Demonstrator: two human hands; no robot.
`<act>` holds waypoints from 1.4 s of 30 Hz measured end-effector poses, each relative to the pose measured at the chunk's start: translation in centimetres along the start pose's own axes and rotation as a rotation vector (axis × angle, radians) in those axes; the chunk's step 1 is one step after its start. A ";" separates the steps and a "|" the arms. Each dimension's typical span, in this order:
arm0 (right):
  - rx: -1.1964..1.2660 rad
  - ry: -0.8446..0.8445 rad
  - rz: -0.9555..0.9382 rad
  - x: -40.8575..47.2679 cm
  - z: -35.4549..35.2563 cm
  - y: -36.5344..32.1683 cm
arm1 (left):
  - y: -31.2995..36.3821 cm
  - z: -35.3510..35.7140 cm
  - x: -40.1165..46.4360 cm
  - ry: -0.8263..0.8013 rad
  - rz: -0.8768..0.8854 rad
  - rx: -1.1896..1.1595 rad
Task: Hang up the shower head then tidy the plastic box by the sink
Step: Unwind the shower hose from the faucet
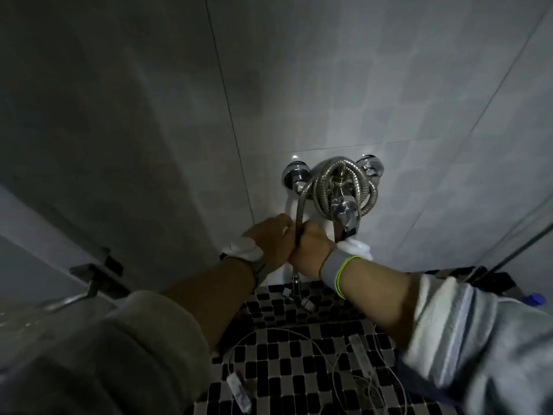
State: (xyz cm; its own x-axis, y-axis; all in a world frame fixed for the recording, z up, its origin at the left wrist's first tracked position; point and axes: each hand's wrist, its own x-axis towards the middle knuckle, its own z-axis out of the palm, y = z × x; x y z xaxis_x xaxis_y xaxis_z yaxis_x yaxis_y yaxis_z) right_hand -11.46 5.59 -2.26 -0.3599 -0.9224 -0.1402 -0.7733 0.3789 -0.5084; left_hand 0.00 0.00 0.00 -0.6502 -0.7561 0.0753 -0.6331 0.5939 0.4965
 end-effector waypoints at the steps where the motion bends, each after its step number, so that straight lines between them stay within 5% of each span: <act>1: 0.020 0.012 -0.016 0.0 0.1 -0.1 | -0.3 0.2 -0.1 0.022 -0.004 0.015; 7: 0.405 0.072 0.201 -0.2 -0.5 -0.9 | -1.5 0.5 -0.2 -0.044 -0.070 0.048; 16: 0.302 0.135 0.154 -1.2 -1.7 -2.0 | -2.5 0.8 -1.9 -0.277 -0.095 0.024; 28: 0.311 0.214 0.045 -3.5 -3.4 -4.7 | -3.7 1.1 -3.0 -0.350 -0.034 0.079; 34: -0.184 0.223 -0.098 -5.1 -7.9 -5.7 | -3.6 0.6 -3.7 -0.303 0.002 0.062; 38: -0.444 0.526 -0.394 -5.8 -11.7 -5.8 | -3.0 -0.9 -3.9 -0.254 0.000 -0.027; 42: -0.647 0.520 -0.337 -3.9 -13.0 -4.5 | -2.3 -2.3 -3.8 -0.227 0.020 -0.026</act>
State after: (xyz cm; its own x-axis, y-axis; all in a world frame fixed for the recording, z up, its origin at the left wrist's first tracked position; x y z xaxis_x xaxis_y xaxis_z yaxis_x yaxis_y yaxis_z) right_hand -13.35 8.45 11.69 -0.1296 -0.9017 0.4124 -0.9673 0.2065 0.1473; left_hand 4.84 0.87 0.57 -0.7426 -0.6607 -0.1098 -0.6096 0.5987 0.5196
